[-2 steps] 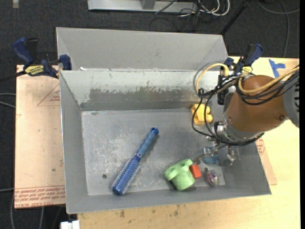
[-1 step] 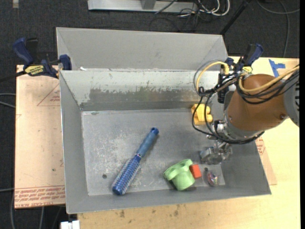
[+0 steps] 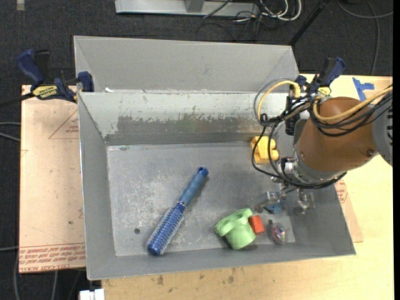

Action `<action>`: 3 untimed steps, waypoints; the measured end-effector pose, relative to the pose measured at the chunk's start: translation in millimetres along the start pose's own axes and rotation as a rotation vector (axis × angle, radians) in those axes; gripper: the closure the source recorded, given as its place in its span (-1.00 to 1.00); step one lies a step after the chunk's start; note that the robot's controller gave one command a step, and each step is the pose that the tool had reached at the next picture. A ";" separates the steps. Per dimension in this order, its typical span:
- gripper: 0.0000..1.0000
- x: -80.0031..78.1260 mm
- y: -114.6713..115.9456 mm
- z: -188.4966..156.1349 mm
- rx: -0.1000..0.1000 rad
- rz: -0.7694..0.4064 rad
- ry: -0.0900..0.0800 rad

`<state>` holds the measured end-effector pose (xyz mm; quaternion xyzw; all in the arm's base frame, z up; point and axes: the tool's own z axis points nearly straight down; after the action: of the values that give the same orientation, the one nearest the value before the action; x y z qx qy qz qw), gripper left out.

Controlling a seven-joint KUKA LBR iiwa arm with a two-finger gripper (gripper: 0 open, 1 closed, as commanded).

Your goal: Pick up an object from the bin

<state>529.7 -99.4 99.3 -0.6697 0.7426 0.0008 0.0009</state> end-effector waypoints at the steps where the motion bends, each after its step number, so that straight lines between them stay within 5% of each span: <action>1: -1.00 -39.8 -26.6 30.3 0.000 -0.514 -0.001; 2: -1.00 -37.2 -58.9 -43.0 0.008 -0.379 0.001; 3: -1.00 -17.2 -39.8 18.5 -0.007 -0.481 -0.002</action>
Offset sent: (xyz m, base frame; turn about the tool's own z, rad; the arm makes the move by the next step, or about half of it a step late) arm 0.0303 0.0349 -0.0293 -0.5171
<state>571.1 -86.3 80.8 -0.8274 0.5616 0.0035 -0.0005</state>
